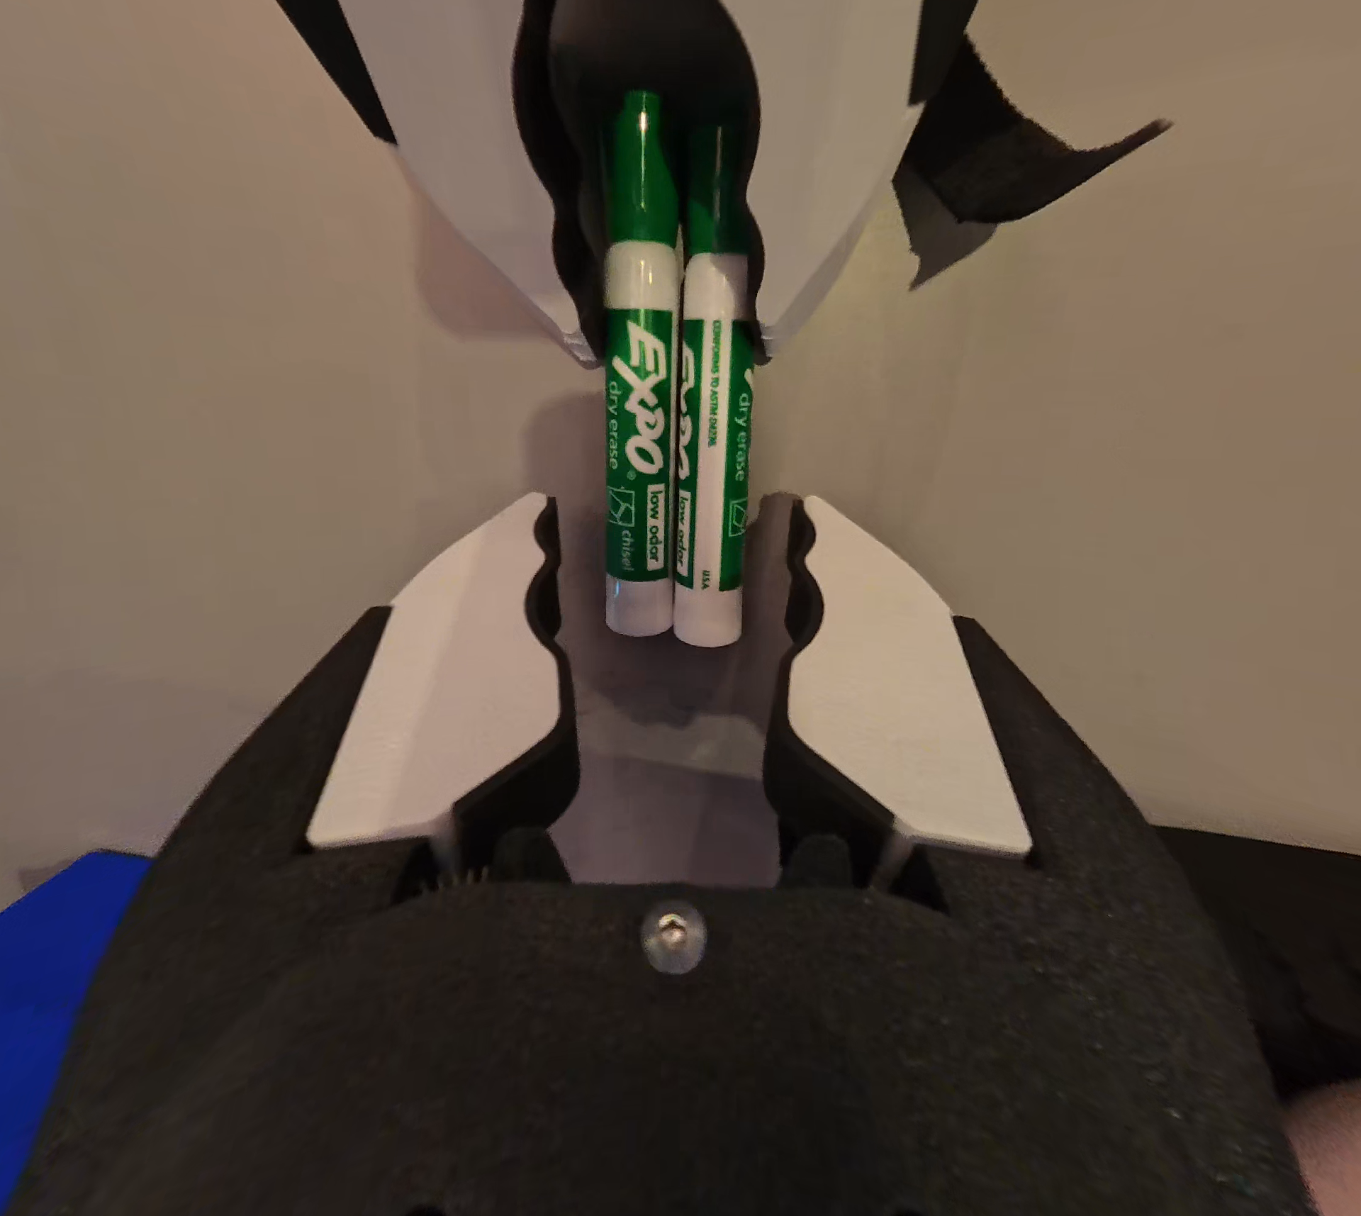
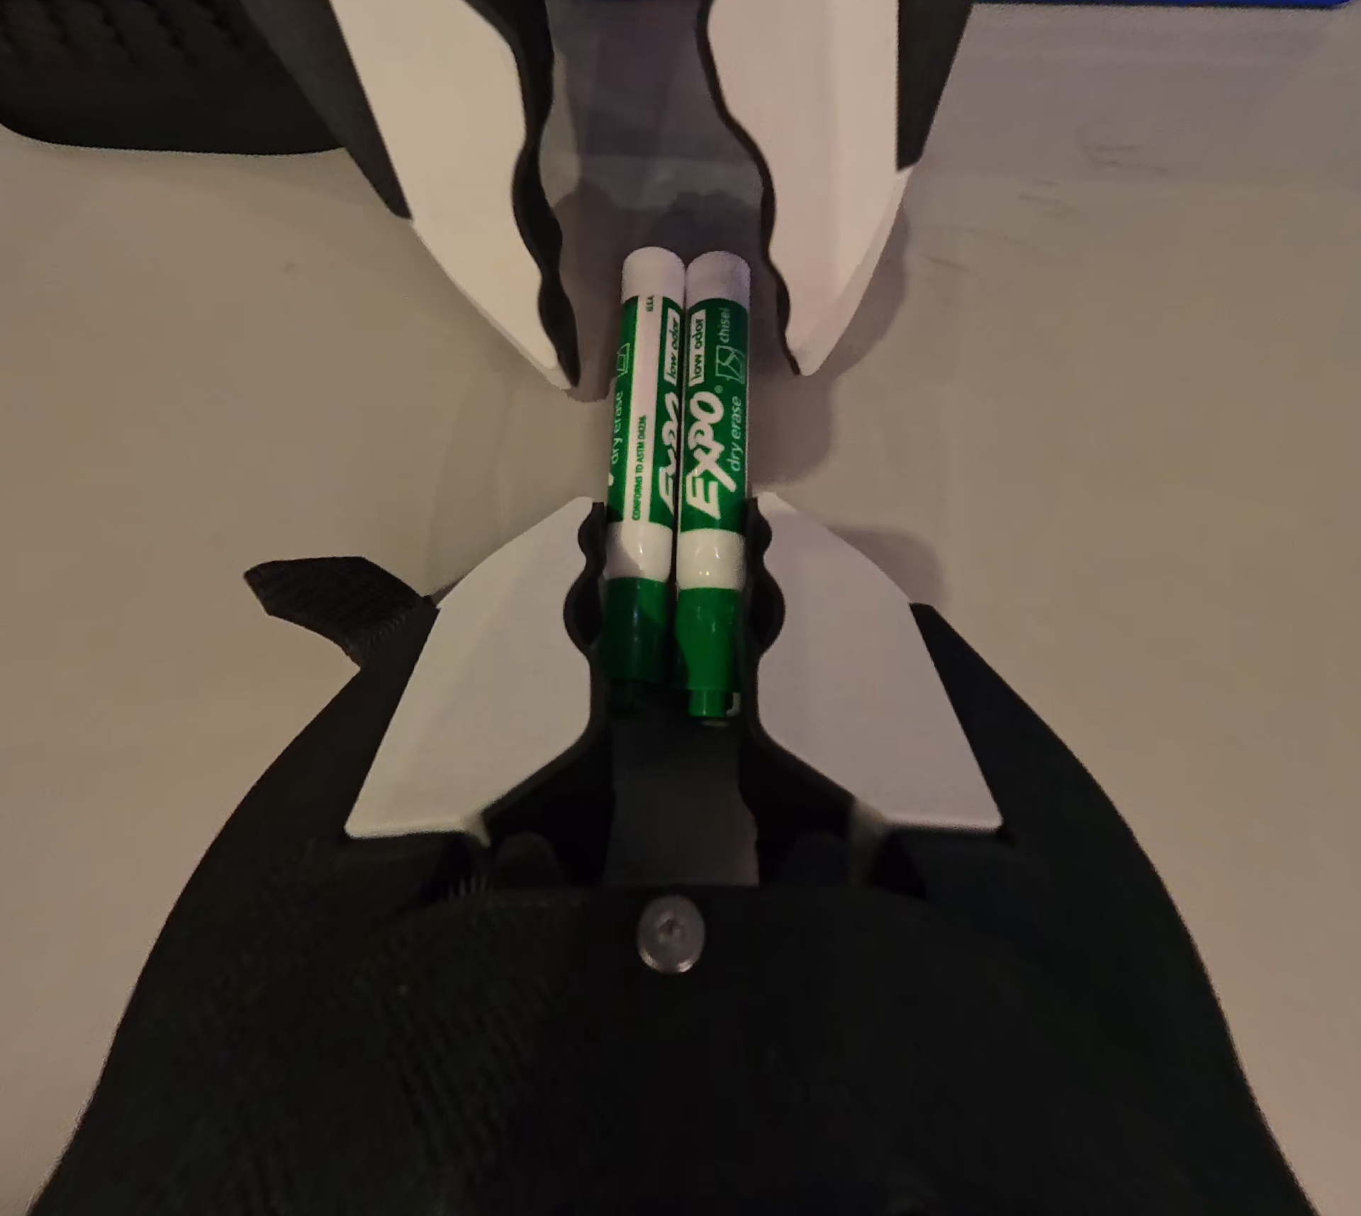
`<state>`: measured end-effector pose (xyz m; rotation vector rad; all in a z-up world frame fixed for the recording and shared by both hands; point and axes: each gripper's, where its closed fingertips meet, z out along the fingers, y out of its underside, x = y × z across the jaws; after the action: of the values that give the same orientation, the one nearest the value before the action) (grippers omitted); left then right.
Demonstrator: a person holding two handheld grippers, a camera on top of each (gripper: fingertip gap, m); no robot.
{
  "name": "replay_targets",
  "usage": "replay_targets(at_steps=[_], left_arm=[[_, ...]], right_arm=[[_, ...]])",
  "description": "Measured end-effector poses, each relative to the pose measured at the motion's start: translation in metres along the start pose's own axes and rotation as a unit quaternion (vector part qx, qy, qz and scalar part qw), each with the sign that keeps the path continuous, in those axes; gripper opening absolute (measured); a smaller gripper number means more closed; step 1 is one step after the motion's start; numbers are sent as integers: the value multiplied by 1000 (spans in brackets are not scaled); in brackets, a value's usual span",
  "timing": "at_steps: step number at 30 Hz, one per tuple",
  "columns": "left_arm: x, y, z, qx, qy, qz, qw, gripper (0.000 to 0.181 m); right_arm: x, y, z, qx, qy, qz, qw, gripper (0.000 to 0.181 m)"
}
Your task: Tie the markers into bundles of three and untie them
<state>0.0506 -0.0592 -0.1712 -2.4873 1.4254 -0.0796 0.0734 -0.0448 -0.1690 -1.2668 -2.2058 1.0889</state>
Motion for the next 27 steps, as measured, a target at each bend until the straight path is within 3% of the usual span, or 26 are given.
replay_targets(at_steps=[10, 17, 27], left_arm=[[5, -4, 7, 9, 5, 1, 1000, 38], [5, -3, 7, 0, 0, 1, 1000, 38], [5, -3, 7, -7, -3, 3, 1000, 38]], right_arm=[[-3, 0, 0, 0, -6, -6, 1000, 39], [0, 11, -10, -13, -3, -16, 1000, 47], [-2, 20, -13, -71, 10, -35, 997, 40]])
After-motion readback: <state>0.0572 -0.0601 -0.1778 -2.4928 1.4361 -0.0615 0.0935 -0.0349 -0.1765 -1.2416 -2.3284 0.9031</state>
